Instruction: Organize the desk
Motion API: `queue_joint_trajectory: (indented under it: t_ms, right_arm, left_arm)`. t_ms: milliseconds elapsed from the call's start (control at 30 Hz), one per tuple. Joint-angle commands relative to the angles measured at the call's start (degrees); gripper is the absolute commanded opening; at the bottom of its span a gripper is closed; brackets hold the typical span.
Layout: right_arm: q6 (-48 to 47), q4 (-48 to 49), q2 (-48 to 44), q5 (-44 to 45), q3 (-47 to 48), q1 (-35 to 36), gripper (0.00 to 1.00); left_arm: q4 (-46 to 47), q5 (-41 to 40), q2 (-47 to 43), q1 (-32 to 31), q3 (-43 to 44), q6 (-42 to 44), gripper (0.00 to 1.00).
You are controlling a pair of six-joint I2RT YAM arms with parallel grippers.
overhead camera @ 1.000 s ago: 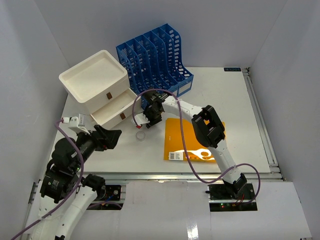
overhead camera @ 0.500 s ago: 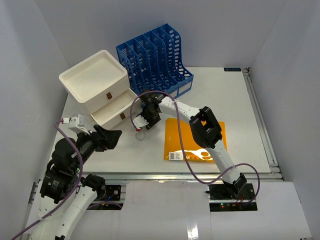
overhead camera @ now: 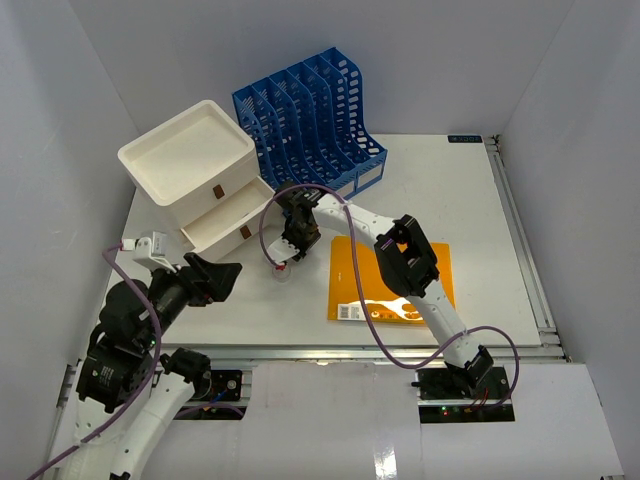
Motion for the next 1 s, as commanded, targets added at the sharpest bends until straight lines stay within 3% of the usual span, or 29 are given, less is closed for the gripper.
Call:
queue_joint_trajectory:
  t_ms: [0,367,467,633,967]
  right_arm:
    - [-0.10,-10.16,2.62,0.86,-5.62,0.06,0.34]
    - [0.34,-10.22,-0.69,3.80,-10.70,0.06,0.38]
    - [0.41,-9.80,1.00,4.10,-10.43,-0.02,0.31]
    - [1.74,-7.00,2.01,2.80,-10.24,-0.02,0.08]
    - [6.53,-4.96,-9.90,-4.82,-11.64,-0.19,0.08]
  left_arm:
    - [-0.25,0.18,-0.20,0.15,1.85,-0.50,0.98]
    - [-0.26,0.62,-0.88,0.15,1.47,-0.98,0.98]
    - [-0.33,0.90,-1.02,0.15,0.83,-1.41,0.98]
    - [-0.94,0.87,-2.11,0.15,0.21,-1.81,0.98]
    - [-2.09,0.50,-3.50,0.15,0.06,-2.83,0.98]
